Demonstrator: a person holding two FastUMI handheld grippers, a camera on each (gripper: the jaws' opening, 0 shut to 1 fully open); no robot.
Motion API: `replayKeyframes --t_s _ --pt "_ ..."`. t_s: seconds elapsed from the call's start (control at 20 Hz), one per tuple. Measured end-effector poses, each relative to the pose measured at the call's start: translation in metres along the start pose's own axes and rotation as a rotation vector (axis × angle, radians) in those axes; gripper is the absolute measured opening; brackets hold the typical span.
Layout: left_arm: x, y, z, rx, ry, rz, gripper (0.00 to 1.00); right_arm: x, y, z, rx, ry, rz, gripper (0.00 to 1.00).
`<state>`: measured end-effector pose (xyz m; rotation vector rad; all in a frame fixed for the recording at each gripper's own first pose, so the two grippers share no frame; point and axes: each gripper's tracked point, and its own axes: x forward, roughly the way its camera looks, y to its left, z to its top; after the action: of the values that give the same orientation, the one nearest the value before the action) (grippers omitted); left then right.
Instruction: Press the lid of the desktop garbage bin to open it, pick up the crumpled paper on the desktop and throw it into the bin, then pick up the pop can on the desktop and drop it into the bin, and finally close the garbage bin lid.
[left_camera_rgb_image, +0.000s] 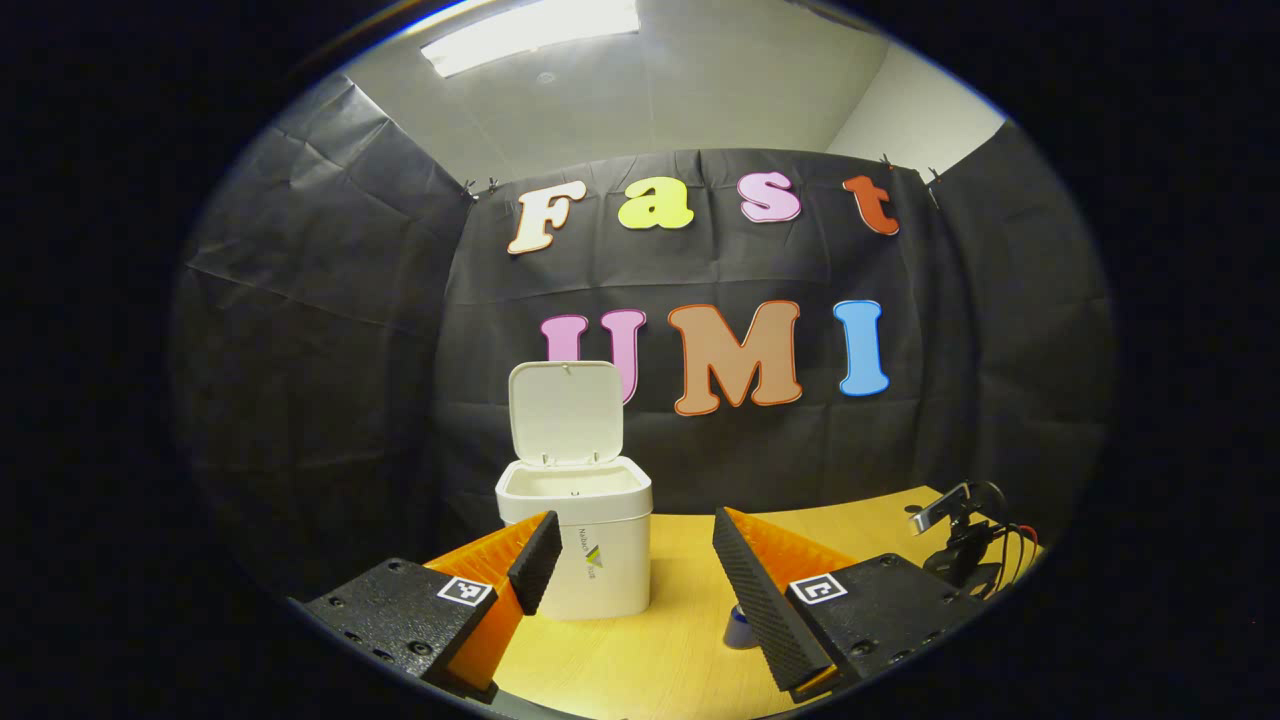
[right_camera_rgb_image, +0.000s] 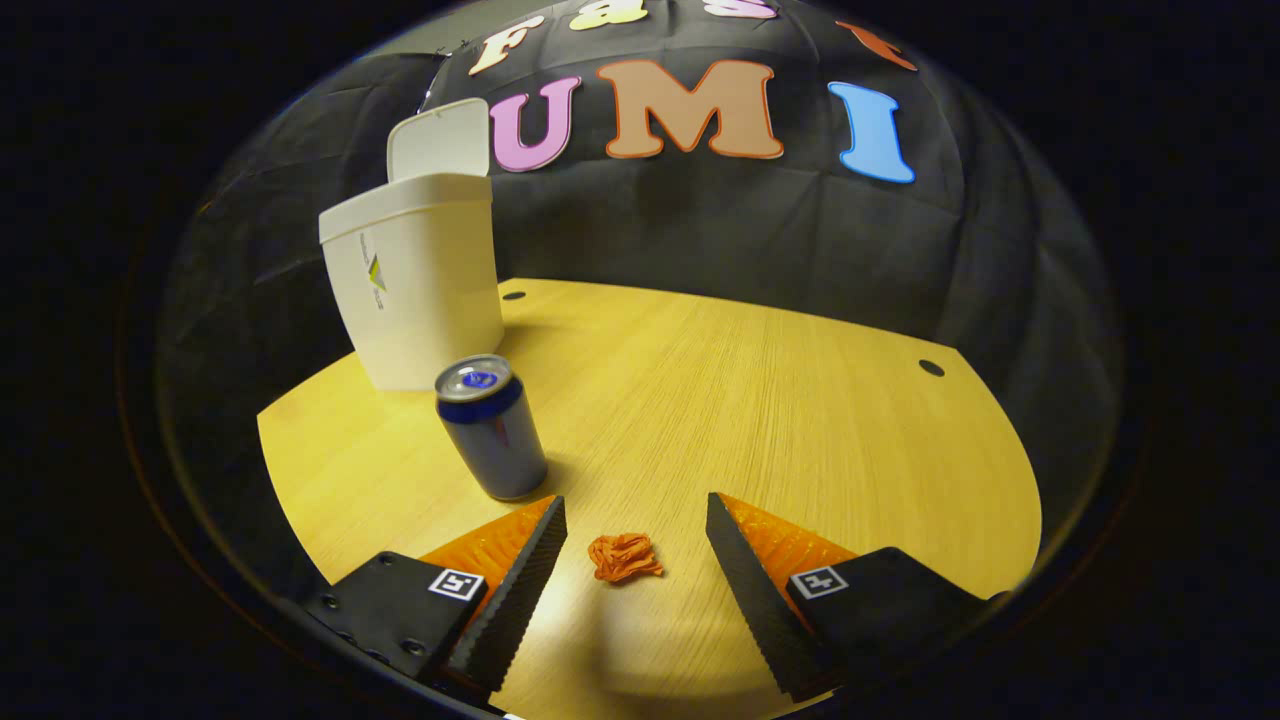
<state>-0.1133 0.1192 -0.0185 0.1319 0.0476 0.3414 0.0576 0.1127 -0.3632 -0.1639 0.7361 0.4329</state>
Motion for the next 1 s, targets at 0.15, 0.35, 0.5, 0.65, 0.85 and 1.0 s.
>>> replayKeyframes --t_s 0.15,0.35,0.5,0.65,0.85,1.0 --pt "-0.003 0.008 -0.005 0.013 0.022 0.024 0.92 0.016 0.003 -0.018 -0.02 0.064 0.009 0.9" --pt "-0.004 0.009 -0.008 0.025 0.04 0.032 0.92 0.03 0.007 -0.033 -0.044 0.112 0.022 0.67" --pt "-0.004 0.006 -0.011 0.029 0.046 0.023 0.92 0.03 0.007 -0.034 -0.076 0.107 0.03 0.47" --pt "-0.001 0.004 -0.01 0.022 0.046 0.011 0.92 0.024 0.012 -0.03 -0.062 0.104 0.066 0.39" --pt "0.005 -0.002 -0.008 0.009 0.029 -0.016 0.92 -0.013 0.016 0.027 -0.018 -0.034 0.105 0.41" --pt "0.014 -0.012 -0.004 -0.011 0.013 -0.051 0.92 -0.05 0.021 0.094 0.004 -0.194 0.13 0.39"
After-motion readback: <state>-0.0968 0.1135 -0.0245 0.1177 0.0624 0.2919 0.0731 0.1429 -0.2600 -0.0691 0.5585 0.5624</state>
